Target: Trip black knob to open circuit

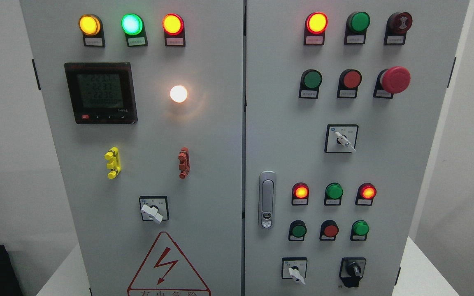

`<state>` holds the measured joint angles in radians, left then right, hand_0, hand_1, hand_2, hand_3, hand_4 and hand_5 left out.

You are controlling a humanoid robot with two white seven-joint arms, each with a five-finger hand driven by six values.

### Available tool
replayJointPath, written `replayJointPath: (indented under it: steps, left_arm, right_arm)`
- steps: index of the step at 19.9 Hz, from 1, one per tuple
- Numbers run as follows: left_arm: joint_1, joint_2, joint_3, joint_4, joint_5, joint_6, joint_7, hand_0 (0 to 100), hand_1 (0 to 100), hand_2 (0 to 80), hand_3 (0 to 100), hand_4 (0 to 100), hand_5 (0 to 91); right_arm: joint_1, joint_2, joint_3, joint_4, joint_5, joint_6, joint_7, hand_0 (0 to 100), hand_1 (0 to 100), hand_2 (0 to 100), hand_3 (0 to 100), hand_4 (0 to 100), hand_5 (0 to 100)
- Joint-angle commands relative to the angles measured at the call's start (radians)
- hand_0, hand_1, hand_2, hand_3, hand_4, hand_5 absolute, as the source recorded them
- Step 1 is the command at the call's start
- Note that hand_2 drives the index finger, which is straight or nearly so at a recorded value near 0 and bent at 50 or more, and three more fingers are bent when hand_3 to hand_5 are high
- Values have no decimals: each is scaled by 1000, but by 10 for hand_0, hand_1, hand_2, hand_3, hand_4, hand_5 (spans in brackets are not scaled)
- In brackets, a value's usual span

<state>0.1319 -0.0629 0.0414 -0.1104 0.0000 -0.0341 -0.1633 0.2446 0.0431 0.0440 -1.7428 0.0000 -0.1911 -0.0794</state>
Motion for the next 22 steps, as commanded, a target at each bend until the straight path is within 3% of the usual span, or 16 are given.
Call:
replayJointPath:
  steps: [1,22]
  left_arm:
    - [0,0,0,0,-23,-6,-1,120,389,0,0,0,0]
    - [0,0,0,0,-23,-4,-1,120,389,0,0,0,0]
  right_arm:
    - [-50,0,-10,-40,-8,13,0,0,0,0,1000,1000,1000]
    - [-148,0,-21,-34,-14,53,0,0,0,0,1000,1000,1000]
